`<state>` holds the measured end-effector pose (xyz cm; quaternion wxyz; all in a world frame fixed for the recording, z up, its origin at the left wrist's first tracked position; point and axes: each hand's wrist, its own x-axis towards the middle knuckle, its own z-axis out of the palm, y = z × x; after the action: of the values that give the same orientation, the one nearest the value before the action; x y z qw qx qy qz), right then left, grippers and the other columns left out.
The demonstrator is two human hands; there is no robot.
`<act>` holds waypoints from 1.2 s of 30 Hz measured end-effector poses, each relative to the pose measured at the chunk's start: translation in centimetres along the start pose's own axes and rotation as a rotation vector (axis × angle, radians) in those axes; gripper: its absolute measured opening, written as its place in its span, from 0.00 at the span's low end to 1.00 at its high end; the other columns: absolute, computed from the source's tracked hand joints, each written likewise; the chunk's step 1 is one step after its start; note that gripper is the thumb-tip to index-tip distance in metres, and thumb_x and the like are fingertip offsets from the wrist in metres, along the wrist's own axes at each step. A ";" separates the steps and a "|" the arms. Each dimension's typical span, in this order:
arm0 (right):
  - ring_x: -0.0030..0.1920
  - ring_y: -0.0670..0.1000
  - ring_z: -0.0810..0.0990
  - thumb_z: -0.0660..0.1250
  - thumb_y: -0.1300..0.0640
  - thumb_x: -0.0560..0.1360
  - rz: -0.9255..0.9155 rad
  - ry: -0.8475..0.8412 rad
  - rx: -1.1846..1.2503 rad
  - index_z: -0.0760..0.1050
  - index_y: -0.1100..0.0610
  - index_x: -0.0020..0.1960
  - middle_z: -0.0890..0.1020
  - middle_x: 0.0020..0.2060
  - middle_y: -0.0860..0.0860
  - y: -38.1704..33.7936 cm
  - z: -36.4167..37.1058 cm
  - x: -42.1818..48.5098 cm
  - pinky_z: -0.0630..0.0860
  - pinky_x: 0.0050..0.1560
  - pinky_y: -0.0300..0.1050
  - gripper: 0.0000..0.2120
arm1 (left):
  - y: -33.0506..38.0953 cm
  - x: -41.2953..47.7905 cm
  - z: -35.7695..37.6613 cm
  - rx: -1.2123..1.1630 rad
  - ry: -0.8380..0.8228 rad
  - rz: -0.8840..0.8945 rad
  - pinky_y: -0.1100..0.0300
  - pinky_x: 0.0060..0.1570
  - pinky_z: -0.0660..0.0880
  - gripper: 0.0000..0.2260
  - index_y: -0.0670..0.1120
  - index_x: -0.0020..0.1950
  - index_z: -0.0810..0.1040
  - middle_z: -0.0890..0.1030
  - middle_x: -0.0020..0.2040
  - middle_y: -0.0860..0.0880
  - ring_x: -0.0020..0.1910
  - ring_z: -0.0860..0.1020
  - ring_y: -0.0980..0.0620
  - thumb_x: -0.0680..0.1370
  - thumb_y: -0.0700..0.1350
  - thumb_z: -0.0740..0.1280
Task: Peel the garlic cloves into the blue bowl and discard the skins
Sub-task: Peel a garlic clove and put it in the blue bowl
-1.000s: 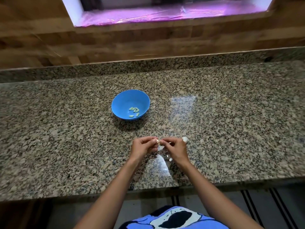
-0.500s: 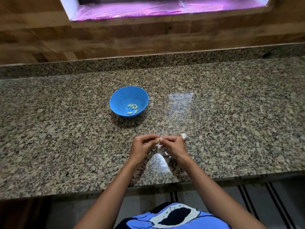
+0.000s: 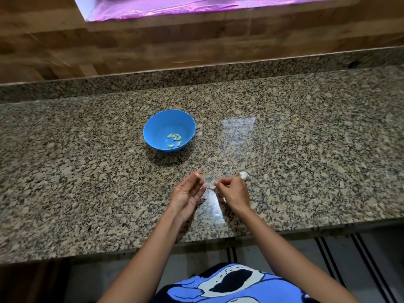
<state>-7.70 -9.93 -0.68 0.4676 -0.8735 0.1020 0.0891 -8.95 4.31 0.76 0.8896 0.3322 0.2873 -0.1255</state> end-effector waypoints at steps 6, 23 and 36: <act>0.33 0.47 0.79 0.61 0.57 0.79 -0.149 0.012 -0.367 0.81 0.56 0.48 0.82 0.38 0.49 -0.4 0.5 -0.5 0.76 0.32 0.39 0.10 | -0.3 0.2 -0.3 0.131 0.034 0.051 0.56 0.44 0.81 0.08 0.37 0.53 0.79 0.84 0.40 0.42 0.37 0.83 0.50 0.75 0.34 0.66; 0.48 0.47 0.81 0.68 0.50 0.74 -0.235 -0.028 -0.101 0.81 0.53 0.54 0.84 0.50 0.48 -1.4 0.1 0.0 0.79 0.47 0.47 0.11 | -0.4 0.5 0.0 0.414 0.040 0.216 0.62 0.43 0.80 0.09 0.36 0.52 0.81 0.84 0.48 0.39 0.47 0.83 0.44 0.73 0.32 0.68; 0.45 0.46 0.82 0.70 0.53 0.72 -0.177 -0.174 0.068 0.83 0.53 0.48 0.84 0.47 0.50 -1.4 -0.7 0.9 0.79 0.51 0.53 0.07 | 0.2 0.5 0.1 0.638 -0.034 0.317 0.61 0.43 0.81 0.07 0.40 0.46 0.82 0.84 0.45 0.42 0.43 0.83 0.47 0.71 0.32 0.70</act>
<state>-6.45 -9.89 0.62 0.5102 -0.8517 -0.0134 0.1192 -8.48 4.40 0.62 0.7540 0.6317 0.1636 -0.0750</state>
